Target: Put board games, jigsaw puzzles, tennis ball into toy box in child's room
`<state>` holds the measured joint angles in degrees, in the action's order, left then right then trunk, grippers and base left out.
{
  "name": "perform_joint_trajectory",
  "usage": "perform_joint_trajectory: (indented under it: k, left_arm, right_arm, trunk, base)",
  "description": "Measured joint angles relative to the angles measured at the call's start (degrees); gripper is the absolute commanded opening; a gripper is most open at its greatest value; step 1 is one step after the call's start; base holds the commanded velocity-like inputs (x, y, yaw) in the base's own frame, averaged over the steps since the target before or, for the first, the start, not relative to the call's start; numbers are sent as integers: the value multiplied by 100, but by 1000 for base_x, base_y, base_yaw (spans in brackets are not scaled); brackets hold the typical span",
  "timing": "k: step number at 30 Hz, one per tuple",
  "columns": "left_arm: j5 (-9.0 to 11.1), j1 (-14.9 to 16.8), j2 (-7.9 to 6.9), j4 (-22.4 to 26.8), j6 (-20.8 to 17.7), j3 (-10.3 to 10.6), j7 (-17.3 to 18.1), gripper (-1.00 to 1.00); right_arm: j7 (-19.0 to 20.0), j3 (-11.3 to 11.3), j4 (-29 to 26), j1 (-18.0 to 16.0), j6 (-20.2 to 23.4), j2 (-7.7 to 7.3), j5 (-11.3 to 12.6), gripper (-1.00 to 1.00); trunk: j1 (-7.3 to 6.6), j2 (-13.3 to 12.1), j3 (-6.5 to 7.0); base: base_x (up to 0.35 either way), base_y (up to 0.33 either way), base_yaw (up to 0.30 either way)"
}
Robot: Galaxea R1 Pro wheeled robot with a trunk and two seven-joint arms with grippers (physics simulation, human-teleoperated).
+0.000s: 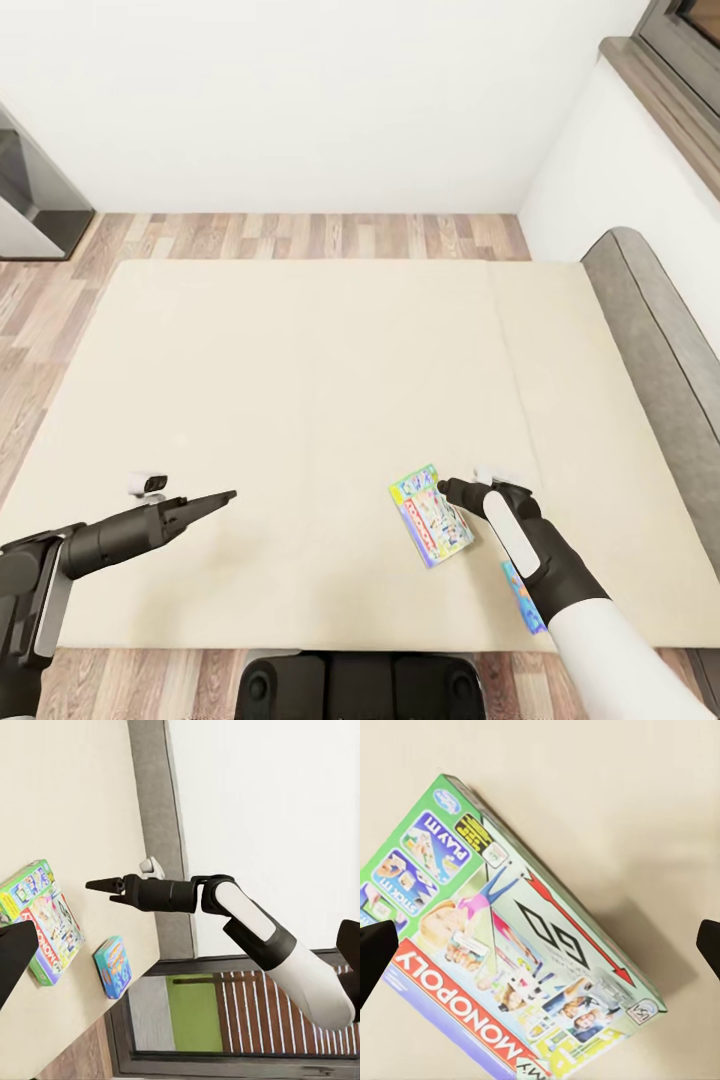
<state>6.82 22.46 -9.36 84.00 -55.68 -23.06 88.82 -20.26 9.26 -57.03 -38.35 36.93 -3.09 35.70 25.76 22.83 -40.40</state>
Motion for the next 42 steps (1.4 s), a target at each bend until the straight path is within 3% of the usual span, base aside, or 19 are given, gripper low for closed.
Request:
perform_joint_trajectory:
  k: [33,42]
  left_arm:
    - [-41,-1,49,0,2,21,6,100]
    - [-47,-9,82,-17,20,40,-9,100]
  right_arm:
    - [1,10,3,17,-3,8,2,100]
    - [-31,47,-129,22,18,36,-29,100]
  trunk:
    - [0,0,-311]
    - [0,0,-342]
  base:
    - [0,0,0]
    - [0,0,0]
